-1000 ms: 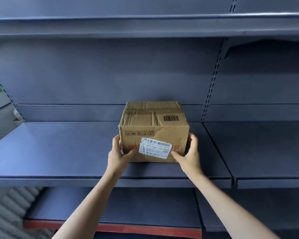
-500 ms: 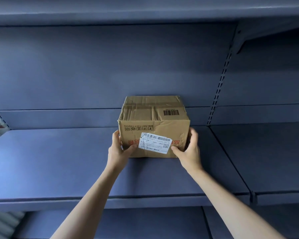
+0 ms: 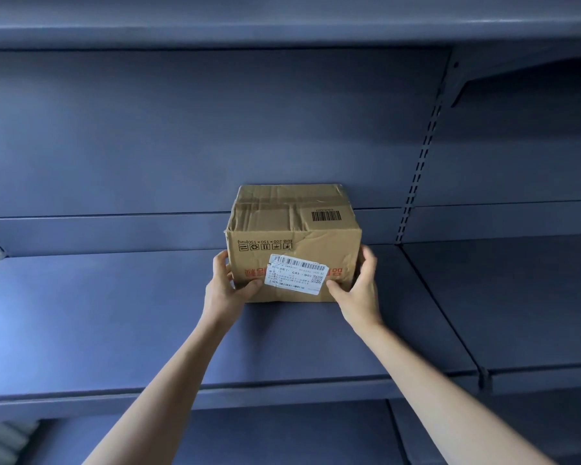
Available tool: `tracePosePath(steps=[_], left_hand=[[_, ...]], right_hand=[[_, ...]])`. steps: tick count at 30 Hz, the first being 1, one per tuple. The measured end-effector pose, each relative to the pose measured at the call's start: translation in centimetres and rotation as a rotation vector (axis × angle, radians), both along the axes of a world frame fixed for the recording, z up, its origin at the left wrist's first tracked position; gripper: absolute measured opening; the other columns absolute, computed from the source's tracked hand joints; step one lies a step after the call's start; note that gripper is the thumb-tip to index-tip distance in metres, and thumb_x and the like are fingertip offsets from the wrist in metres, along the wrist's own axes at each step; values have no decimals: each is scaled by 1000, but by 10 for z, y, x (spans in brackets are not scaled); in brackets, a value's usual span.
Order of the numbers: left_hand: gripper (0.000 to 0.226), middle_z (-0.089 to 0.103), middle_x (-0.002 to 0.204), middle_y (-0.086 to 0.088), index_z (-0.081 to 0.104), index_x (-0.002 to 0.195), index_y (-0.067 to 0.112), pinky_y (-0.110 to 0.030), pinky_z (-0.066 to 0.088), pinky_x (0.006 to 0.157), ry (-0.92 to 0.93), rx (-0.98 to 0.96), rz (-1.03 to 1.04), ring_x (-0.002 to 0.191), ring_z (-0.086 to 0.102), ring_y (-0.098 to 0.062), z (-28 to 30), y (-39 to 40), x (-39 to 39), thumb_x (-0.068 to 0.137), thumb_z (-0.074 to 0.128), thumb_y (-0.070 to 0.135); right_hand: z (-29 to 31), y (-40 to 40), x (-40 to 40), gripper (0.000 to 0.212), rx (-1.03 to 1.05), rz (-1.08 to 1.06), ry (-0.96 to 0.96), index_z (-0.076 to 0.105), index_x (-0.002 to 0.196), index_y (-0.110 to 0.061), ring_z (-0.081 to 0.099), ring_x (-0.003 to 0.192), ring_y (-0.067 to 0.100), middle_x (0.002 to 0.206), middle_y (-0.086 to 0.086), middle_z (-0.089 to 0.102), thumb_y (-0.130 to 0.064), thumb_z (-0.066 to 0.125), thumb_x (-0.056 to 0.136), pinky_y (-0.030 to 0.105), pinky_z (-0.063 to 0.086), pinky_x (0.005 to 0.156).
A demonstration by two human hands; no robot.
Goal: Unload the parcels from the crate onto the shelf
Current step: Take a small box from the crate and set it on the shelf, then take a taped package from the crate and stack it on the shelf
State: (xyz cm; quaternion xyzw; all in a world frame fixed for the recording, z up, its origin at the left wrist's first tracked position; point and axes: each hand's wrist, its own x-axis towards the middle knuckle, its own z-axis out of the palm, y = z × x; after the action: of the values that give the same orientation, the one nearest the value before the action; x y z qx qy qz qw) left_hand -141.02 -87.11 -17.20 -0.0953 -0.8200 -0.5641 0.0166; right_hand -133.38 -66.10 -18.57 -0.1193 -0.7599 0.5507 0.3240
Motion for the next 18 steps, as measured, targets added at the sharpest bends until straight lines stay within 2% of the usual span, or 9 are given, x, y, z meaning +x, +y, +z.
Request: tracePosePath(steps=[3,4,6,10,12,15,18], left_hand=[[76,52,130,-3,28,134,29,-26,40,86,-20,-32,-1,123,48,-21,2,-10,9,76,76,20],[82,47,137,-7,24,139,26,-30,39,89,-29,-57,0,127,44,-24,2,-14,14,76,76,20],[85,41,143,-11,21,143,24,-32,39,91,-40,-104,-6,131,41,-25,2,-22,26,77,75,20],[79,39,147,-8,26,143,17,-34,37,100,-35,-218,-35,135,36,-23,8,-37,55,79,71,18],[75,38,147,-8,28,143,13,-35,33,105,6,-308,-83,136,34,-24,13,-42,70,81,69,18],[70,39,145,-9,31,142,12,-36,31,106,68,-435,-155,135,31,-27,20,-46,94,83,66,22],[65,39,145,-11,34,141,10,-35,29,106,150,-557,-226,134,29,-29,22,-52,122,85,64,24]], right_hand=[[-2,1,13,85,-29,-1,-32,23,138,-22,44,117,8,128,-10,41,1,71,72,19,39,95],[-4,2,20,86,-39,3,-44,24,139,-24,42,118,8,129,-9,38,0,73,72,19,37,96],[-5,4,36,86,-34,14,-67,26,139,-26,39,120,8,135,-4,37,-2,74,71,19,34,97],[3,6,69,82,21,24,-146,28,140,-27,36,129,13,146,0,33,-9,74,75,26,29,103],[7,5,86,78,76,17,-202,29,140,-27,34,132,15,147,0,33,-13,73,77,26,28,103],[11,2,114,72,202,7,-287,33,139,-24,34,132,16,144,0,35,-20,71,78,24,27,99],[10,-2,144,68,344,26,-347,37,138,-20,33,132,19,141,4,38,-22,71,79,27,28,102]])
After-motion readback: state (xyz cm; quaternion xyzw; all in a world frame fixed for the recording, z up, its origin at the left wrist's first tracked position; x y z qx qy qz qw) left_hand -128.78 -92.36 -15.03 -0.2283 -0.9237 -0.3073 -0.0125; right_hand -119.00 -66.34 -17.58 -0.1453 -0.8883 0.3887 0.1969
